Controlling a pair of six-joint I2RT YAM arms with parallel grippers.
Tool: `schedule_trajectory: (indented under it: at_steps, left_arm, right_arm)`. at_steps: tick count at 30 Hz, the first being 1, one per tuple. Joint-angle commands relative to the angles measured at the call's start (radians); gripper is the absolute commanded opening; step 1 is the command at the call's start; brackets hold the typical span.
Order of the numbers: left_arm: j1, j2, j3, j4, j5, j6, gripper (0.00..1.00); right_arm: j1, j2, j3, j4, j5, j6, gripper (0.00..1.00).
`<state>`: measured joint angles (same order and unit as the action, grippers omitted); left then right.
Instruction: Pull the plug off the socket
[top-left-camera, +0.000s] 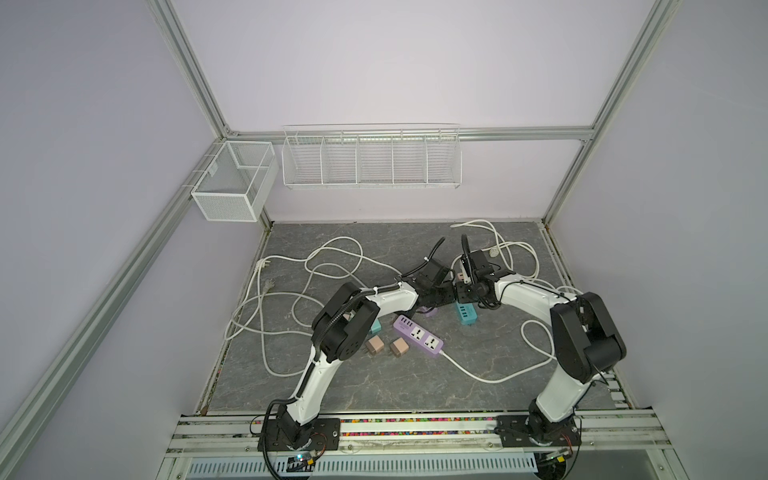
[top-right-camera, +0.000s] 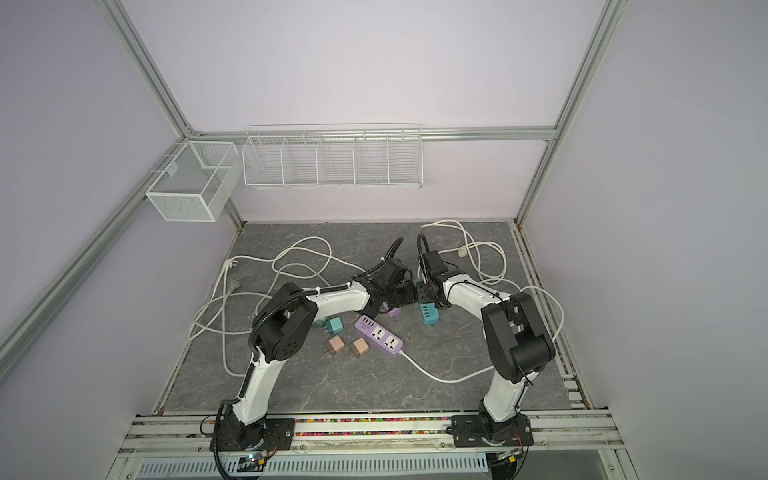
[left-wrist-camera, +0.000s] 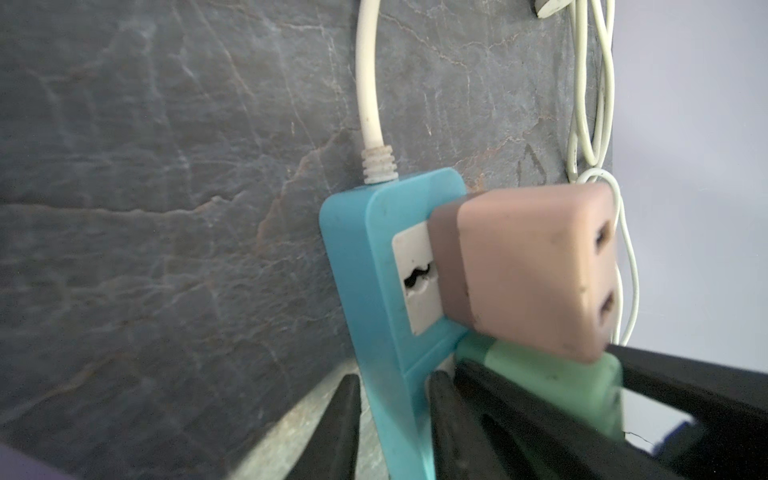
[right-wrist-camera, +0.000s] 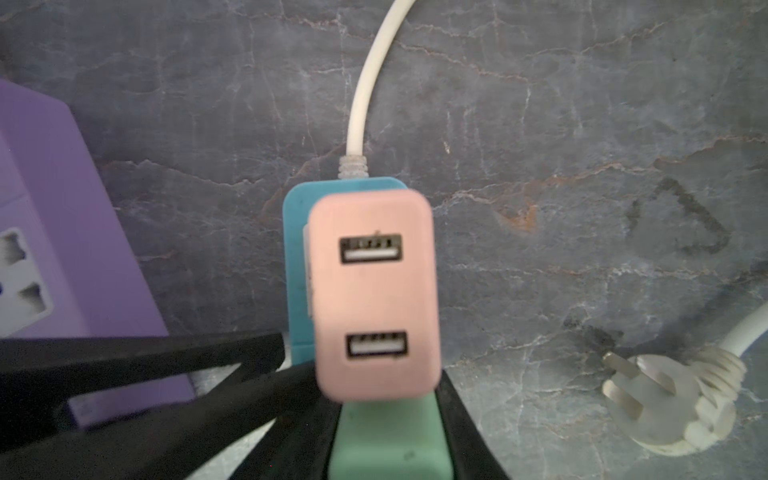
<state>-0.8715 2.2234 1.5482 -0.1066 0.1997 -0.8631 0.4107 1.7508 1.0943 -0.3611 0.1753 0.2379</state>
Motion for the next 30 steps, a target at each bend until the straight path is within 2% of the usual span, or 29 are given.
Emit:
schedule_trajectory:
  at_steps: [1,8,12,20,26,30]
  left_arm:
    - [-0.010,0.011,-0.042,-0.088,-0.026,-0.002,0.29]
    - [-0.022,0.016,-0.042,-0.078,-0.015,-0.018,0.29]
    - [-0.025,0.032,0.000,-0.190,-0.078,0.013,0.29]
    - [-0.027,0.044,-0.024,-0.210,-0.117,0.025,0.29]
    - [-0.026,0.045,-0.029,-0.137,-0.057,0.013,0.29]
    - [-0.027,0.034,-0.004,-0.088,-0.027,-0.003,0.30]
  right_arm:
    - [0.006,-0.003,0.004,-0.019,0.004,-0.009,0.28]
    - [0.015,-0.022,0.001,-0.024,0.012,0.001,0.24]
    - [0.017,-0.048,-0.016,-0.014,0.069,-0.006,0.23]
    - [0.052,-0.070,-0.010,-0.015,0.068,-0.023,0.22]
    - [0.049,-0.061,-0.025,0.007,0.078,-0.009,0.20]
    - [0.041,-0.045,-0.033,0.018,0.037,0.013,0.19]
